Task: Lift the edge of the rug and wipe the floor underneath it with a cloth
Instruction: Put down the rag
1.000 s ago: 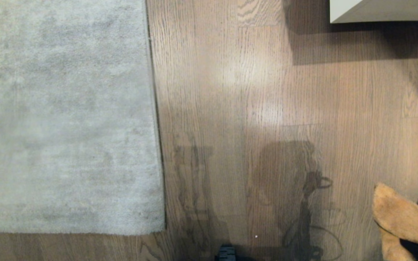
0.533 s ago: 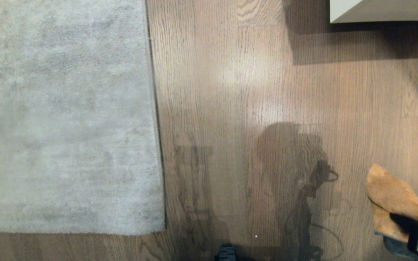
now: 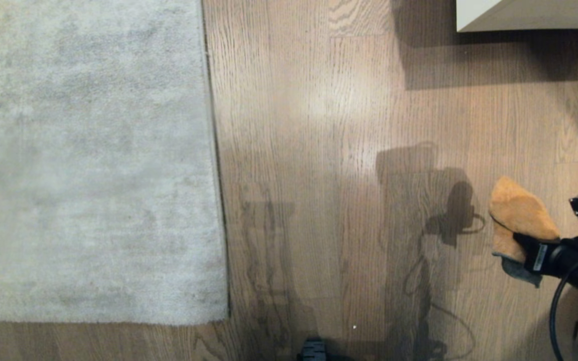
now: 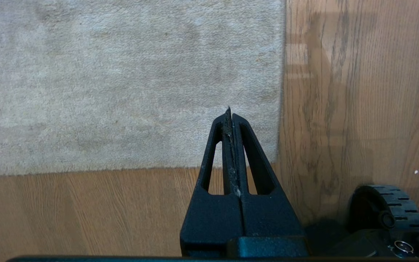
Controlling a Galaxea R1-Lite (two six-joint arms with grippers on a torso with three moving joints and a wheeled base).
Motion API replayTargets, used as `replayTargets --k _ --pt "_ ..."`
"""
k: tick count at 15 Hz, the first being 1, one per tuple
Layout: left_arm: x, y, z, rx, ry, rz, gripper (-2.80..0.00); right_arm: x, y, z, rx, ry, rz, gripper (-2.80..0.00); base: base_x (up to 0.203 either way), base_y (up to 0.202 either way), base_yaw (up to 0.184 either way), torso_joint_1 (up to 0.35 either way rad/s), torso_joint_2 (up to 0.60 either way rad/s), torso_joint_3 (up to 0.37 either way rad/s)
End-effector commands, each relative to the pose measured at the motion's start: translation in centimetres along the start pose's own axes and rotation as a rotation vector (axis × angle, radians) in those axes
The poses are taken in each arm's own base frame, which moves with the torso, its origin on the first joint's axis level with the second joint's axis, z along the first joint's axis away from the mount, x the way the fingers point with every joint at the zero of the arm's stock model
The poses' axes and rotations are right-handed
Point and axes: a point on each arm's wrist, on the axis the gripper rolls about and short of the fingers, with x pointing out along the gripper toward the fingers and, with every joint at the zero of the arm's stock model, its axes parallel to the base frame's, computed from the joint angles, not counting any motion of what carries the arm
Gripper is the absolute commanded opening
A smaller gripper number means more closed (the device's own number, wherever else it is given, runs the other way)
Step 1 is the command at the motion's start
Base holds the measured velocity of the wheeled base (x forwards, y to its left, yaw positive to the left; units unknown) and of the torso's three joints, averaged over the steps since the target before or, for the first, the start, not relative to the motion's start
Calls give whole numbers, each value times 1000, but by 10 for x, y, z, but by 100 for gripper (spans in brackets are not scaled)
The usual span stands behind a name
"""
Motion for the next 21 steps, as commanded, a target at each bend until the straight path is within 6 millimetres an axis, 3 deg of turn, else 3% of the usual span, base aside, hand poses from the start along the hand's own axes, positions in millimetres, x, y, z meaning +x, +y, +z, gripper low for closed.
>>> replayTargets --k 1,10,16,21 --pt "0 0 0 0 0 0 -280 23 -1 5 19 24 3 -280 0 0 0 0 0 0" --pt "0 0 0 0 0 0 -280 73 2 40 103 -43 20 -280 0 0 0 0 0 0" --pt "0 0 0 0 0 0 -280 77 -19 75 93 -133 -42 -280 0 0 0 0 0 0" --pt "0 0 0 0 0 0 -280 75 -35 82 17 -163 -99 -280 0 0 0 0 0 0"
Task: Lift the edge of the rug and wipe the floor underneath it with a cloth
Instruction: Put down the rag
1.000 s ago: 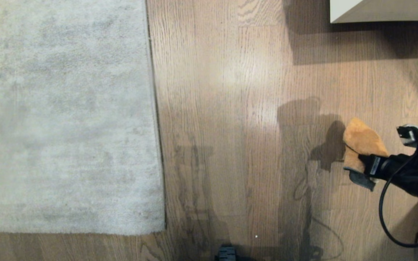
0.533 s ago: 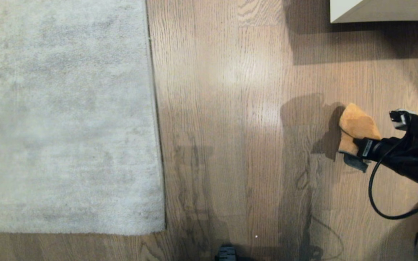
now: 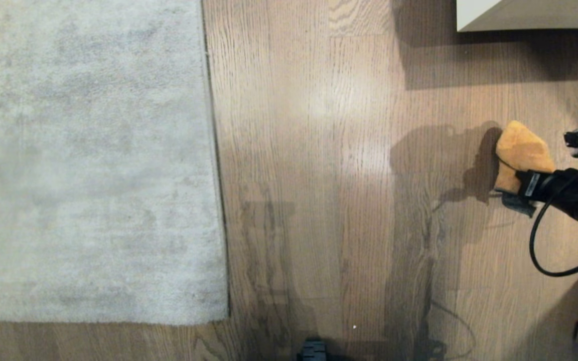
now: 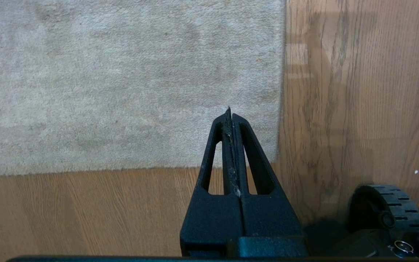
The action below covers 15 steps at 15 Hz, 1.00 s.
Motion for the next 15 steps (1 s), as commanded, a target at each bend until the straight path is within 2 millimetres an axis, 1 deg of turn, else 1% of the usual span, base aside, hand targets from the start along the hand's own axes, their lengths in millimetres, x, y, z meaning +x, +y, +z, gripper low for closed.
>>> replayTargets --k 1,6,10,15 --pt "0 0 0 0 0 0 -280 -1 -3 4 -10 -19 -8 -280 0 0 0 0 0 0" --pt "0 0 0 0 0 0 -280 5 -4 -4 -53 2 -11 -280 0 0 0 0 0 0" --pt "0 0 0 0 0 0 -280 13 -5 -16 -52 42 -6 -280 0 0 0 0 0 0" --pt "0 0 0 0 0 0 -280 16 -5 -20 -50 56 -5 -280 0 0 0 0 0 0"
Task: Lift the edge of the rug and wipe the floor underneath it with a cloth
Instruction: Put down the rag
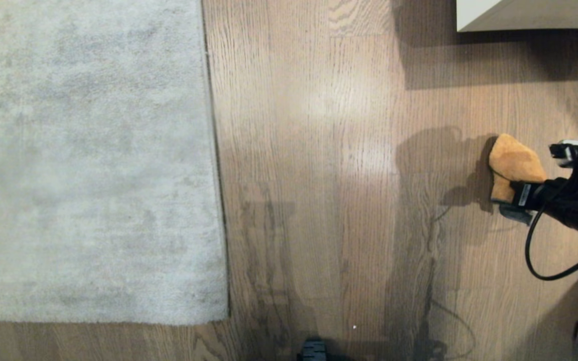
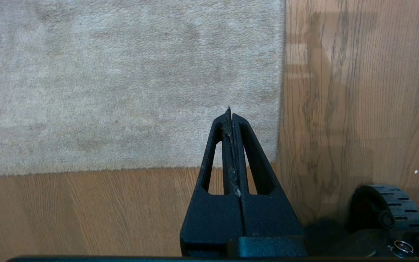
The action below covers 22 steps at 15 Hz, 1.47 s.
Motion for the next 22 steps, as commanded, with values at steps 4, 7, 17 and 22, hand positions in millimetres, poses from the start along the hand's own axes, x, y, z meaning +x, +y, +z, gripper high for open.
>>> replayTargets --k 4,7,17,22 --pt "0 0 0 0 0 0 -280 0 0 2 -2 -11 1 0 0 0 0 0 0 0" --pt "0 0 0 0 0 0 -280 -6 0 7 -5 -30 0 0 0 0 0 0 0 0" --pt "0 0 0 0 0 0 -280 -82 5 16 -5 -91 3 0 0 0 0 0 0 0" --pt "0 0 0 0 0 0 -280 -129 8 -4 -4 -81 2 0 0 0 0 0 0 0"
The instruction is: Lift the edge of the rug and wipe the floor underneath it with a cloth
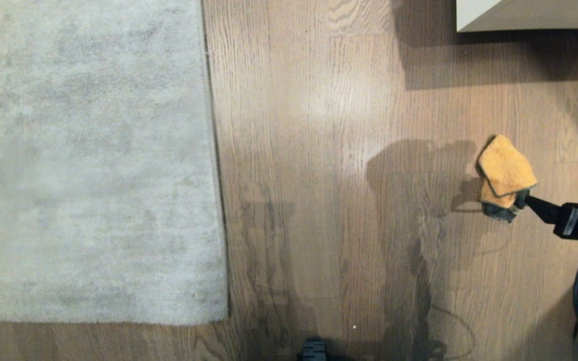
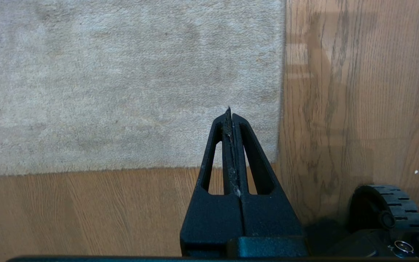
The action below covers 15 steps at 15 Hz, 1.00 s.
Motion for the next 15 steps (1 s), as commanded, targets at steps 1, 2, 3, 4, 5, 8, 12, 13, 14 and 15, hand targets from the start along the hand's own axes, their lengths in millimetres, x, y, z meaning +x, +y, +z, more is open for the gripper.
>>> replayTargets --k 1,2,3,4,5,8,12,13,14,15 --pt "0 0 0 0 0 0 -280 -25 1 1 -5 -44 -1 -280 0 0 0 0 0 0" --pt "0 0 0 0 0 0 -280 -30 2 0 -7 -49 0 -280 0 0 0 0 0 0" --pt "0 0 0 0 0 0 -280 -35 2 0 -7 -58 0 -280 0 0 0 0 0 0" --pt "0 0 0 0 0 0 -280 -39 2 -1 -6 -60 -2 -280 0 0 0 0 0 0" --pt "0 0 0 0 0 0 -280 -45 3 -3 -5 -63 -3 -280 0 0 0 0 0 0" --pt "0 0 0 0 0 0 -280 -63 4 -12 -5 -65 -3 -280 0 0 0 0 0 0" --pt "0 0 0 0 0 0 -280 -95 8 -36 -5 -57 12 -280 0 0 0 0 0 0" --pt "0 0 0 0 0 0 -280 -102 10 -42 -6 -55 21 -280 0 0 0 0 0 0" --pt "0 0 0 0 0 0 -280 -108 11 -46 -8 -55 28 -280 0 0 0 0 0 0" --pt "0 0 0 0 0 0 -280 -114 11 -49 -9 -51 33 -280 0 0 0 0 0 0"
